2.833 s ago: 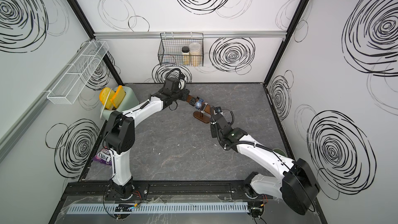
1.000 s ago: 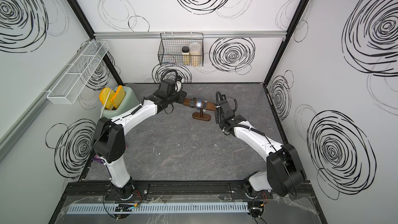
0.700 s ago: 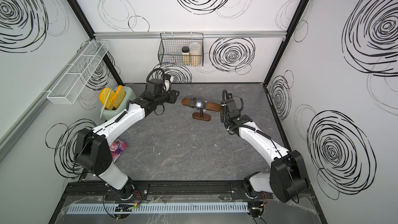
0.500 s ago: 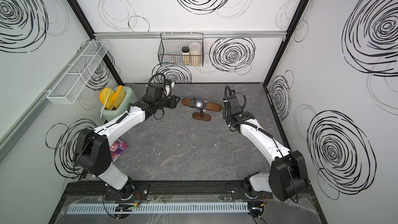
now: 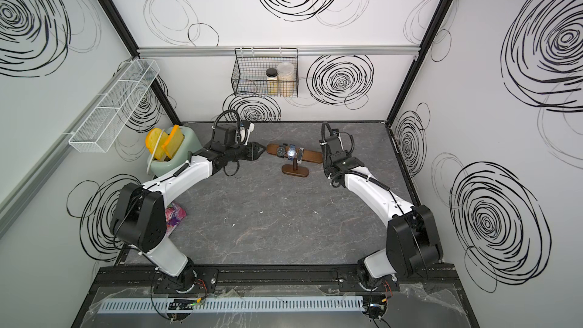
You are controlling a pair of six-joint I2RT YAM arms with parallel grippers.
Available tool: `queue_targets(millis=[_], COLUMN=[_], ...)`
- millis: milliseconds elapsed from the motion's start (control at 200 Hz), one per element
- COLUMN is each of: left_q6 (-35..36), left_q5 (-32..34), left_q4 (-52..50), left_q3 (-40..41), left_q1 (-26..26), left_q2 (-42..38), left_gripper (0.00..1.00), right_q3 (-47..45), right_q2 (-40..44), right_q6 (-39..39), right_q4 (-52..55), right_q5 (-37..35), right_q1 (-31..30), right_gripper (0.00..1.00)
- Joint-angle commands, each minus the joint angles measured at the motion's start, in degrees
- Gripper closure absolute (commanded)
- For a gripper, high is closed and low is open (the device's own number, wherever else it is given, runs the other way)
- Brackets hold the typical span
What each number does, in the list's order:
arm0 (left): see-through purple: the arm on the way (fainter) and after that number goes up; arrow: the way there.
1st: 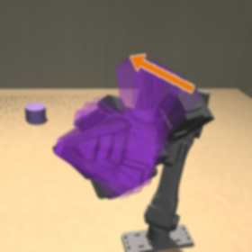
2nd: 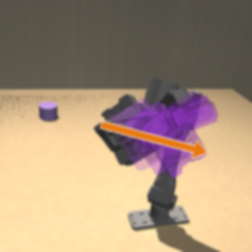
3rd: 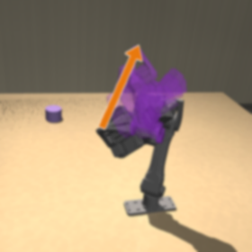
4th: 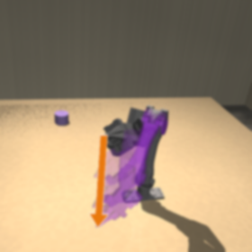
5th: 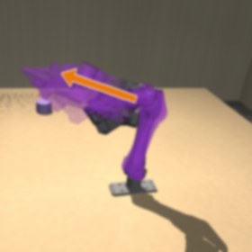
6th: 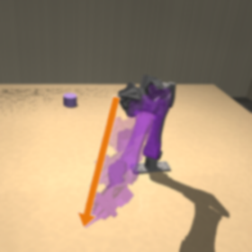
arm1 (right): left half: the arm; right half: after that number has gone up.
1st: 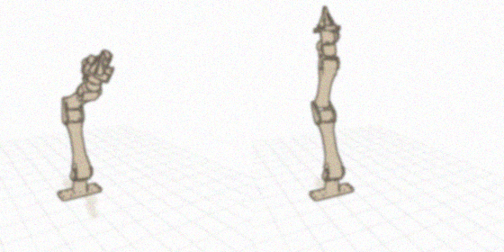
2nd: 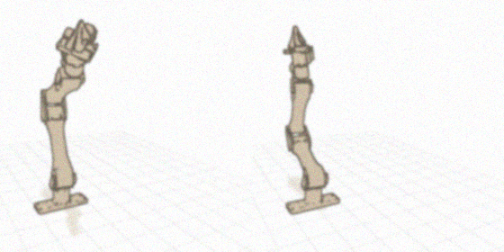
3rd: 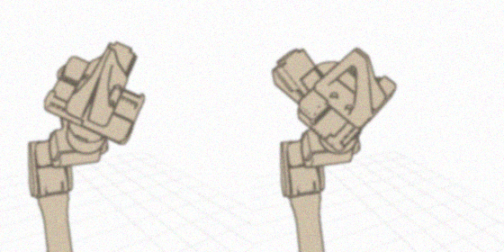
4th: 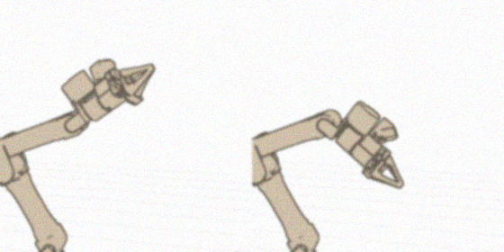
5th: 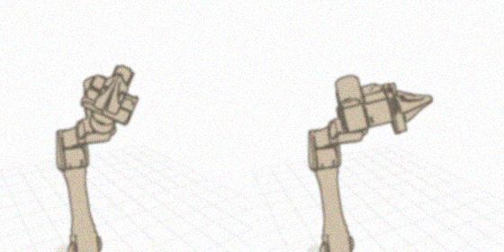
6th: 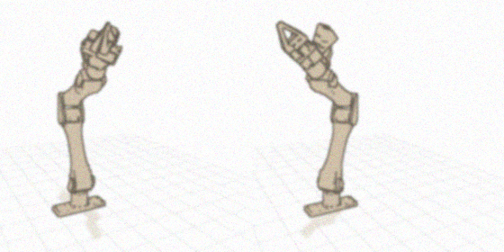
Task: Place watch on stand
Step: Place the watch on the stand.
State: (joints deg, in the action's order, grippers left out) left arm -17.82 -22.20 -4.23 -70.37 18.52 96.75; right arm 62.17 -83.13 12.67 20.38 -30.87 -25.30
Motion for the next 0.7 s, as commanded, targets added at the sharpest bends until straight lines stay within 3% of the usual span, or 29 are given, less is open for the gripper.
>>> queue_targets(millis=[0,695], left_q6=[-0.49,0.02], left_q5=[-2.25,-4.30], left_q4=[3.56,4.45], left_q3=[0.66,0.51], left_q1=[-0.13,-0.15], left_q2=[1.14,2.26], left_gripper=[0.60,0.60], right_q3=[1.70,4.97], right_q2=[-0.61,-5.11], right_q6=[0.69,1.82], right_q4=[-1.99,-1.51], right_q5=[-2.51,-4.20], right_q1=[-0.88,-3.53], right_gripper=[0.63,0.62])
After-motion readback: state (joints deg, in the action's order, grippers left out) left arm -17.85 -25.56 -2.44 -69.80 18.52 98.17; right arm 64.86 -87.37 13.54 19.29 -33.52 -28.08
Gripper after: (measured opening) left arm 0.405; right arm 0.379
